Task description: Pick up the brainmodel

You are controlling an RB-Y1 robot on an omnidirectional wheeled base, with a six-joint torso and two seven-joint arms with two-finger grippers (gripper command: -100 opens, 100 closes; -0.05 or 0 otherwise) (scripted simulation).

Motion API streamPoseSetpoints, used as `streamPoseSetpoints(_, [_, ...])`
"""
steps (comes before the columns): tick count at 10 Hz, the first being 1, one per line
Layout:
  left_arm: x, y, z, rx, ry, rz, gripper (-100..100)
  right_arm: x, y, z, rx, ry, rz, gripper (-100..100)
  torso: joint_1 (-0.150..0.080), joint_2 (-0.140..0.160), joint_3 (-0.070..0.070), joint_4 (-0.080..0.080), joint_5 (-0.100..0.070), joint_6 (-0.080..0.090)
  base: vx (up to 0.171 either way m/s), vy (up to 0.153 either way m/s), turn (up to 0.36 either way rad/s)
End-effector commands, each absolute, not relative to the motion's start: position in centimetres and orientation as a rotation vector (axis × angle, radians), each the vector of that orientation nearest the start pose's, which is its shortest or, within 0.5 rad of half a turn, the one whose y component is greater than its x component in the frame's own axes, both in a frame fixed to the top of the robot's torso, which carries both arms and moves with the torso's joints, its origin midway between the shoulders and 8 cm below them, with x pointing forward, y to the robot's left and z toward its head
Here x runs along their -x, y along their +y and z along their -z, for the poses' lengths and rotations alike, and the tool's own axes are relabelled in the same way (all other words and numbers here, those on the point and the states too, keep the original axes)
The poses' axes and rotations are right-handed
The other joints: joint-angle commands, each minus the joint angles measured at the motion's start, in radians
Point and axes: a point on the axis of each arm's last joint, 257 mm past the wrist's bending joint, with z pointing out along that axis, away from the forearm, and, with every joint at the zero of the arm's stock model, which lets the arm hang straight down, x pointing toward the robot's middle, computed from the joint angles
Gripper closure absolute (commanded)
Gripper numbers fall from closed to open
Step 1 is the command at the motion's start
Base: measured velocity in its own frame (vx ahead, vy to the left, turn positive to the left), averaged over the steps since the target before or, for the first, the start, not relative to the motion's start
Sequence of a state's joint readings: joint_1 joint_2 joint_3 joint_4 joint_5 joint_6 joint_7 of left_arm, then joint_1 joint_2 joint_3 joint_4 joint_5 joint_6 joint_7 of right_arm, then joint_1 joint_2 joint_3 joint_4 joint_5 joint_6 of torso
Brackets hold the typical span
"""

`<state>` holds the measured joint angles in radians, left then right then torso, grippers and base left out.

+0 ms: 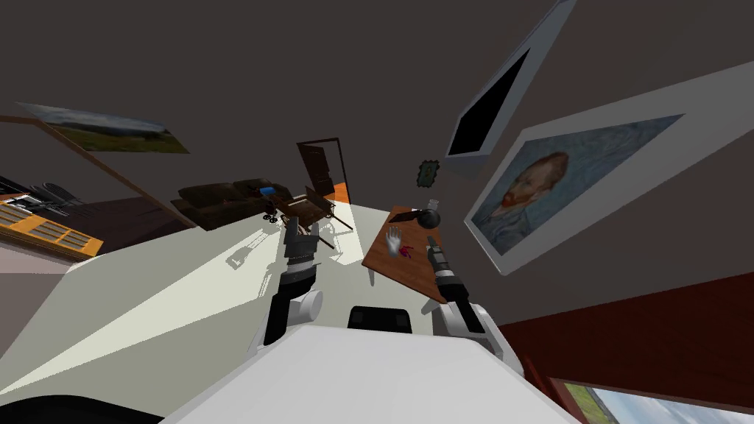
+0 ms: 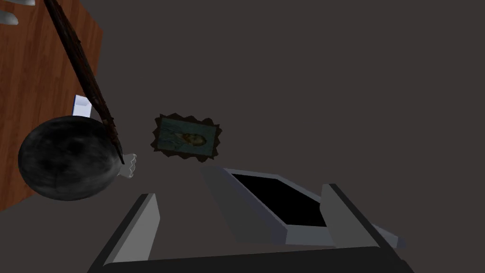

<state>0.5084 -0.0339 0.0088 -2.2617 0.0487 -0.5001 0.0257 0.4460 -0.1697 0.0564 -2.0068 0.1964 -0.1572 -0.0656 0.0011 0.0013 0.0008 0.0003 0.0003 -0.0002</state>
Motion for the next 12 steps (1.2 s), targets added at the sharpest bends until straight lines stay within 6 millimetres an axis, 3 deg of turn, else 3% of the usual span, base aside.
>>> streamPoseSetpoints(1, [-34.4, 29.4, -1.4, 0.741, 0.559, 1.337, 0, -42.3, -26.4, 19.3, -0.9, 1.28, -1.024, -100, 0.0, 0.0, 0.0, 0.0, 0.0, 0.0, -0.015, 0.02, 0.079])
streamPoseSetpoints(6, [-34.4, 29.4, -1.4, 0.741, 0.559, 1.337, 0, -42.7, -27.6, 28.1, -0.918, 1.519, -0.804, -100, 0.0, -0.001, 0.0, 0.0, 0.0, 0.0, -0.012, 0.028, 0.145])
streamPoseSetpoints(12, [-34.4, 29.4, -1.4, 0.741, 0.559, 1.337, 0, -40.9, -30.4, 38.4, -0.911, 1.784, -0.516, -100, 0.0, -0.001, -0.001, 0.0, 0.0, 0.001, -0.005, 0.032, 0.149])
